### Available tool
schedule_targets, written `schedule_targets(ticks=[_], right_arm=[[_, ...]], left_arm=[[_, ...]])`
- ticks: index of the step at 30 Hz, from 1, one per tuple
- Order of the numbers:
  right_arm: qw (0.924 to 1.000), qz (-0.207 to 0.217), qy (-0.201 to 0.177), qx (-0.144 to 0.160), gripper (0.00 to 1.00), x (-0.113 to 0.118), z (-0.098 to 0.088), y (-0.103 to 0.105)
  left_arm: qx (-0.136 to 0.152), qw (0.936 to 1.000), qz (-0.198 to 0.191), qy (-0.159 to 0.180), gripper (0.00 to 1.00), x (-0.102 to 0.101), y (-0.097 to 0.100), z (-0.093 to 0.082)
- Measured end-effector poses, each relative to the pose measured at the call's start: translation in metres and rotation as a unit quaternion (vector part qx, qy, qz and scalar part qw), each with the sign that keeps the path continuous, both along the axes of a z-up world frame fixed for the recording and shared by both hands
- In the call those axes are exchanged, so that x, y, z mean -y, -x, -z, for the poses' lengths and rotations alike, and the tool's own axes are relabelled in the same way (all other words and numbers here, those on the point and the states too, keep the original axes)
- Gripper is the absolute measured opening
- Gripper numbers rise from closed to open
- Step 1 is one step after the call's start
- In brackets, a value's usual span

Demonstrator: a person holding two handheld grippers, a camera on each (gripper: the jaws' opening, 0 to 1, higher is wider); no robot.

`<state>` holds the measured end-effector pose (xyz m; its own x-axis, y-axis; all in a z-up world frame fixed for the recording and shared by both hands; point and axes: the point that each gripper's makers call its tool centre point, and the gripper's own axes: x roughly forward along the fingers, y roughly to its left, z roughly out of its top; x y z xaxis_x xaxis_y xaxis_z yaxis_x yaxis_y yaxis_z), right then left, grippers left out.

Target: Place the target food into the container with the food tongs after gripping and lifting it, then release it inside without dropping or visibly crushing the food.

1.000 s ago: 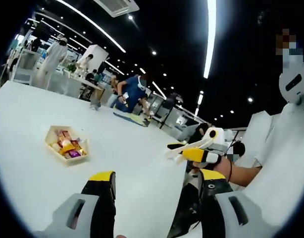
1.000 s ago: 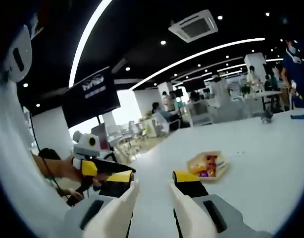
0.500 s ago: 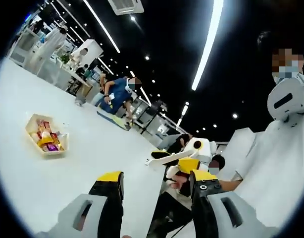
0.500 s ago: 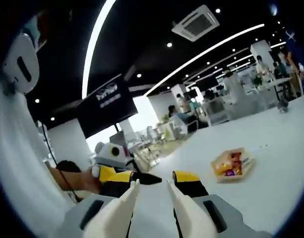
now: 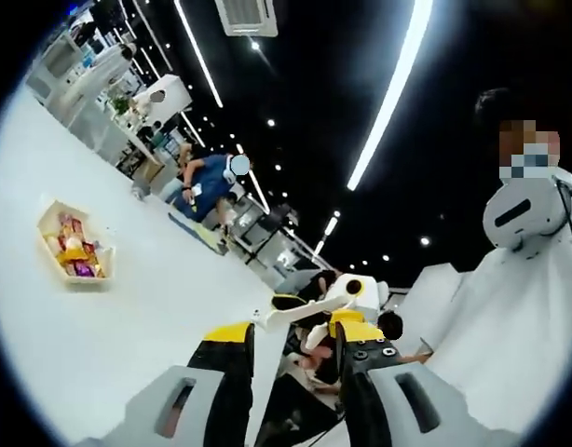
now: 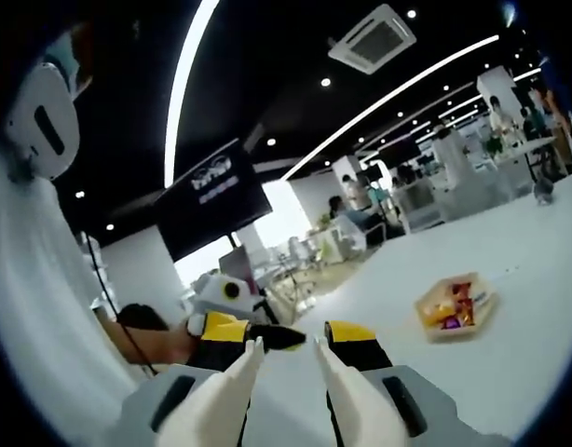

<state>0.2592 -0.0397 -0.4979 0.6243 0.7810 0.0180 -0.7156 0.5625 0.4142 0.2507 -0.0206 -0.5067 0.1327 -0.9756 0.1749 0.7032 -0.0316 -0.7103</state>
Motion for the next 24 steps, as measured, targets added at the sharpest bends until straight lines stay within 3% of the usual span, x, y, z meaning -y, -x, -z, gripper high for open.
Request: schedule_targets(ticks=[6, 16, 22, 24], right_arm=[[0.9998, -0.008, -0.014, -0.008, 0.3, -0.006, -0.001, 0.0], [0.9979, -0.032, -0.049, -0.026, 0.3, -0.016, -0.005, 0.002], [0.9965, -0.043, -0.062, -0.036, 0.31, -0.018, -0.004, 0.005], [0.9956, -0.046, -0.068, -0.045, 0.31, -0.019, -0.002, 0.006]], left_arm=[[-0.012, 0.9999, 0.008, 0.006, 0.3, -0.001, 0.002, 0.004], [-0.039, 0.9961, 0.058, 0.053, 0.04, -0.003, 0.016, -0.009], [-0.048, 0.9949, 0.073, 0.05, 0.02, -0.004, 0.021, -0.01], [-0.033, 0.9959, 0.071, 0.044, 0.0, -0.005, 0.023, -0.012]])
